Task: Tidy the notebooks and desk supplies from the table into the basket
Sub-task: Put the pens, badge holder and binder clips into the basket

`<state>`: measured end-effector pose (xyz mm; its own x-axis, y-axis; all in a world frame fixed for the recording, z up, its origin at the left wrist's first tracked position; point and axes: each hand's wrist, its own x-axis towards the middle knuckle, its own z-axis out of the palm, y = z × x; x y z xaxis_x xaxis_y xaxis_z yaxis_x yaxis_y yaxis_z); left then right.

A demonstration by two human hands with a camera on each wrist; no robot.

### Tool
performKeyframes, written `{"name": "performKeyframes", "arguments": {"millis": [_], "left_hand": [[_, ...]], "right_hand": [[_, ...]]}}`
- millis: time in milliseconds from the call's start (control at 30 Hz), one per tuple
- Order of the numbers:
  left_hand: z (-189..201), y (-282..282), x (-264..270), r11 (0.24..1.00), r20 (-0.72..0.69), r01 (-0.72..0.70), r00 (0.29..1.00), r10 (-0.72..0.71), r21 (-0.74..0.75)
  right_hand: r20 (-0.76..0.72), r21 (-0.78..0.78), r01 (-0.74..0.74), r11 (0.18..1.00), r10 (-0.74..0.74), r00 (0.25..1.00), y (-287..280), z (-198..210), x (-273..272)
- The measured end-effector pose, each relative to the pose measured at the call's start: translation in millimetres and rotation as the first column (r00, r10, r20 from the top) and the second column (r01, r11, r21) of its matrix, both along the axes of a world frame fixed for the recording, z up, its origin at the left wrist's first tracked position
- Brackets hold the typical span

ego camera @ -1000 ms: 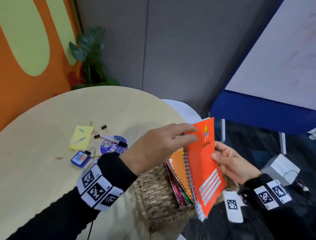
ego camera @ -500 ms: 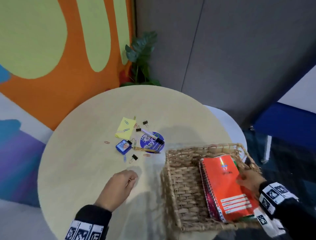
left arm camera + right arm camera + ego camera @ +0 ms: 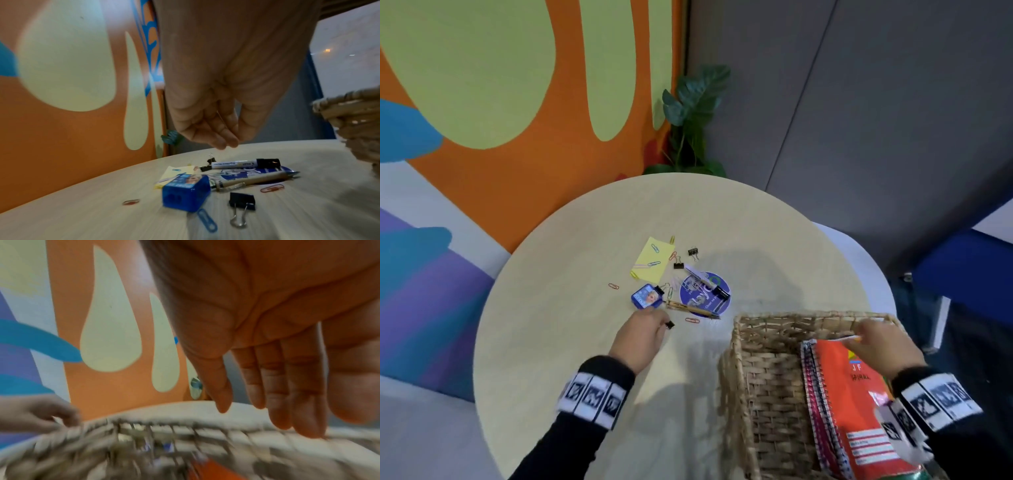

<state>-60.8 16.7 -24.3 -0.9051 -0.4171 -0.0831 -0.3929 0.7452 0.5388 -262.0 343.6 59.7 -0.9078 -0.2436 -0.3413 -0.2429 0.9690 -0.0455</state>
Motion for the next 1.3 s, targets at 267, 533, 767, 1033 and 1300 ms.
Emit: {"name": "performKeyframes", "arguments": {"millis": [267, 533, 767, 1033, 1300], "left_hand": [[-25, -6, -93, 0.928, 0.325, 0.285, 0.924, -0.2, -0.24], [-30, -12, -105, 0.88, 0.428, 0.385, 0.87, -0.246, -0.277], [-8, -16, -75, 0.977, 0.013, 0.201, 0.98, -0.201, -0.073], [17, 4, -19, 0.968, -0.191, 0.066, 0.981, -0.019, 0.242], [31, 41, -15, 0.932, -0.188, -0.04, 0.975, 0.114, 0.361]], "right_hand": [[-0.023, -0.147, -0.269, 0.952, 0.269, 0.963, -145, 2, -36], [0.263, 0.074, -0.532, 0.844, 0.498, 0.826, -274, -39, -55], [0.339, 0.148, -0.659, 0.738, 0.588, 0.735, -308, -68, -57], [0.216, 0.108, -0.672, 0.733, 0.642, 0.735, -306, -61, -52], [0.094, -0.172, -0.465, 0.869, 0.484, 0.87, -225, 35, -33]]}}
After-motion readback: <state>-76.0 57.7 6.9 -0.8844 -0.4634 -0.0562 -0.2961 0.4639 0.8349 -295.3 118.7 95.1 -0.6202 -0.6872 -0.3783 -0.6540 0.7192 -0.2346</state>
